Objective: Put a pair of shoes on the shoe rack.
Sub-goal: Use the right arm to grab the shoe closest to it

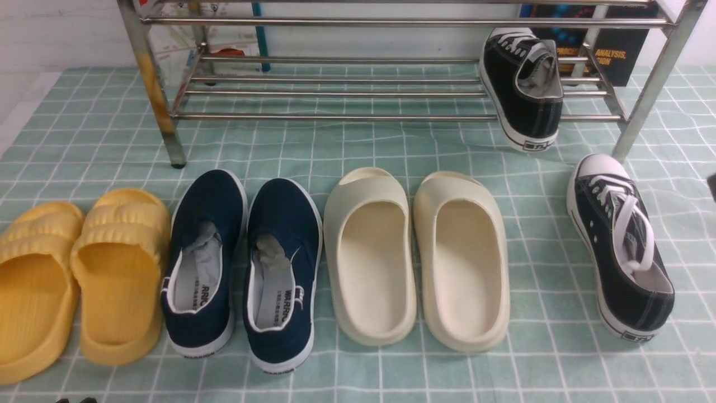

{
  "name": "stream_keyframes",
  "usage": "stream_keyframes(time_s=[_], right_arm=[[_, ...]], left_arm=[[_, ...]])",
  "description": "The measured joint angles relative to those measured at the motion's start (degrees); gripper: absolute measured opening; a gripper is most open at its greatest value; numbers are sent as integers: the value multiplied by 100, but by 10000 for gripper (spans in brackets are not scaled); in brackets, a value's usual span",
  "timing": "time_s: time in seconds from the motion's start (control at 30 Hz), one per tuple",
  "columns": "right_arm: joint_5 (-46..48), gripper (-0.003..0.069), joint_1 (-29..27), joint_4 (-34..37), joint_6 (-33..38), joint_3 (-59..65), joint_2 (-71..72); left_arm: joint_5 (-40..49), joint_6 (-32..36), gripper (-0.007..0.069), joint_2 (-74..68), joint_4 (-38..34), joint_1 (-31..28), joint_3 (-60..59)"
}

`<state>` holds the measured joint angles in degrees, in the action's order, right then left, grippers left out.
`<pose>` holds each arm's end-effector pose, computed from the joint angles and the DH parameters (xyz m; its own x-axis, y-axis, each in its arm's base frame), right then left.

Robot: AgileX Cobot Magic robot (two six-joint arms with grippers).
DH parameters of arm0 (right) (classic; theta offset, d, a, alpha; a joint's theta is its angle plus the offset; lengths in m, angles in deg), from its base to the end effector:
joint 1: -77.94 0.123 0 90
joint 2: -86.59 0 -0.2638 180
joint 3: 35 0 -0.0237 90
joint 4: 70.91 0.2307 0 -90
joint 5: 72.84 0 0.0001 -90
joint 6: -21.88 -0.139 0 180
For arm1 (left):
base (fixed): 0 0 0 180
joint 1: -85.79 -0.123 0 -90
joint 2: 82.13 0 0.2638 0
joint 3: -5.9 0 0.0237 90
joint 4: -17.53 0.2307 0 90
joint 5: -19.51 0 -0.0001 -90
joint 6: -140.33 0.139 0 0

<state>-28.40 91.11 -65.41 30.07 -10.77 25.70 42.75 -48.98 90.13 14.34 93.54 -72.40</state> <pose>0.1990 0.0562 0.3086 -0.5961 -0.2155 -0.7735 -0.3229 0.9463 -0.0148 0.0970 -0.0163 0.1522 -0.3522 -0.1660 -0.9211 0.0826 0.9748 -0.2073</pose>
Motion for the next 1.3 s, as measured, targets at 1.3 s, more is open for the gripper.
stream_keyframes(time_s=[1.3], right_arm=[[-3215,3,-846,-890,-1417,5380,5305]], left_arm=[[-6,0,238,0,-11,0,0]])
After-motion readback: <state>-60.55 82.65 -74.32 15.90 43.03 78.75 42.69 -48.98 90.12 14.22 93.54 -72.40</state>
